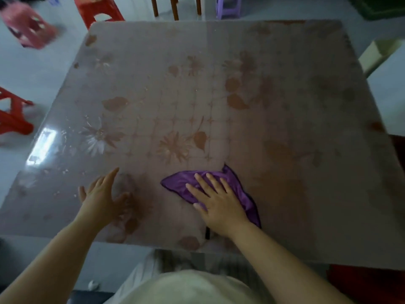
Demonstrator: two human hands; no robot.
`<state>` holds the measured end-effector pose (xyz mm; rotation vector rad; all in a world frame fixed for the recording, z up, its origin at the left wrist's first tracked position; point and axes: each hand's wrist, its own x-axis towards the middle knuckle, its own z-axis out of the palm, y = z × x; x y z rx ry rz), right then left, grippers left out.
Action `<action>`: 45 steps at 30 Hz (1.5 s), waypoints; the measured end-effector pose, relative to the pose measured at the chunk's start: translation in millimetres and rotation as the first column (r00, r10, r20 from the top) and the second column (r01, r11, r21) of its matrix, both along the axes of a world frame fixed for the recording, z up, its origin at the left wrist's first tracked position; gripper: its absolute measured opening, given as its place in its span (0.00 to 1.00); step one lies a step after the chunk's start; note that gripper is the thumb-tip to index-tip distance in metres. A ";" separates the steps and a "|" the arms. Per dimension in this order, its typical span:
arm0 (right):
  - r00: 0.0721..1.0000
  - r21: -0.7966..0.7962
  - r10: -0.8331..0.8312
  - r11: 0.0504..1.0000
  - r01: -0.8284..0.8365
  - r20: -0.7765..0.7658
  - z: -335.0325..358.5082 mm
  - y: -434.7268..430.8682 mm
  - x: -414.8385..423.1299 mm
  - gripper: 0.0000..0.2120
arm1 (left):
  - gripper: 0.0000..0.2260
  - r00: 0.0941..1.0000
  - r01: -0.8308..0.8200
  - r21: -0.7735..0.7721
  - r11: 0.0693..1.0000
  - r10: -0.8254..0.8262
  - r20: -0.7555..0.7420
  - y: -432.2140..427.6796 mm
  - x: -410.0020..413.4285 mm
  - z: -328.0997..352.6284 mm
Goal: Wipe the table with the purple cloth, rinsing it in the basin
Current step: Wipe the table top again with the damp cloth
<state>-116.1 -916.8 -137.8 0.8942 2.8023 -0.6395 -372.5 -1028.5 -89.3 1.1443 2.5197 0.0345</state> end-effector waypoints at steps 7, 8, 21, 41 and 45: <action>0.921 0.152 -0.337 0.938 0.311 0.196 0.2 69.0 125.6 0.29 | 0.33 0.998 -0.057 0.010 0.998 0.057 0.000 -4.7 7.2 -3.2; 0.906 0.169 -0.373 0.924 0.343 0.199 -0.4 82.6 129.9 0.29 | 0.33 0.999 -0.052 0.008 0.999 0.052 -0.012 -5.6 4.1 -2.2; 0.923 0.029 -0.355 0.934 0.355 0.148 5.9 147.4 -61.7 0.26 | 0.36 0.973 -0.232 -0.008 0.973 0.232 0.006 -81.3 -42.1 13.4; 0.988 0.112 0.133 0.984 -0.142 0.085 -8.7 -46.6 -50.5 0.25 | 0.27 0.971 0.115 0.195 0.974 -0.152 0.184 -0.1 -22.5 -18.1; 0.989 0.118 -0.098 0.989 0.085 0.114 -5.0 -20.1 38.0 0.24 | 0.27 0.943 0.229 0.219 0.949 -0.272 0.194 25.2 8.4 -23.0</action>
